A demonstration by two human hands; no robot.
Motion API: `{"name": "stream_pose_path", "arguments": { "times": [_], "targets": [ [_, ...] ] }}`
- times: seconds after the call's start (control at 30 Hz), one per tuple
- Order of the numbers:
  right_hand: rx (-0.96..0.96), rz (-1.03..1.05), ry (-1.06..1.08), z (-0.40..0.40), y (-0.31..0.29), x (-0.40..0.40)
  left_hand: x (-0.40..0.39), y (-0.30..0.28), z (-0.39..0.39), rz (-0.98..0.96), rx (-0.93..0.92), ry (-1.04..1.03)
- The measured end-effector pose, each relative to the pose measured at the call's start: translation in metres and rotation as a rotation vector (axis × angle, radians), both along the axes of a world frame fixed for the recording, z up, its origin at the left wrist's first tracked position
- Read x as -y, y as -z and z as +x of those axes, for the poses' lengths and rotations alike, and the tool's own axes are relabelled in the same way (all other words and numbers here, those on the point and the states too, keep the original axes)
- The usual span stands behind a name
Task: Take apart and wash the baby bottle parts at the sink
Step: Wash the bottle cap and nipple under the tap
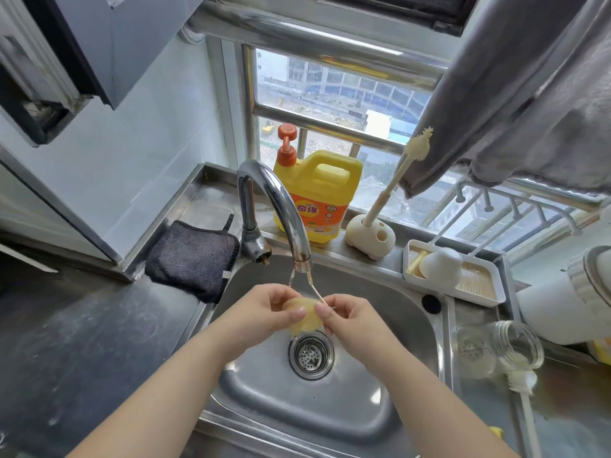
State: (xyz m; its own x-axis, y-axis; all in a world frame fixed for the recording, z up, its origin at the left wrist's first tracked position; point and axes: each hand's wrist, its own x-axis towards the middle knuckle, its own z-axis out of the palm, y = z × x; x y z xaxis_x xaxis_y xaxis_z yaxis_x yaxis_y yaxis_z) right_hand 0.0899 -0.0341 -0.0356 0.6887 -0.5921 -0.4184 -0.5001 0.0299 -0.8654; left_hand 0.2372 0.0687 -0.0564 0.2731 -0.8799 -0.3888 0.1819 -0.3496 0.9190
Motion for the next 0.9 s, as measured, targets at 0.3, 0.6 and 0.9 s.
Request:
{"name": "stream_pose_path", "arguments": {
  "times": [0.3,0.6,0.9],
  "targets": [
    [-0.161,-0.595,-0.238,-0.018,-0.026,0.020,0.009,0.001,0.011,-0.061,0.055,-0.063],
    [-0.315,-0.911,-0.227,0.011,-0.043,0.024,0.010,-0.008,0.018,-0.051,0.408,0.012],
    [-0.346,-0.830,-0.246,0.029,-0.038,0.026,0.011,-0.024,0.024,-0.071,0.408,0.034]
  ]
}}
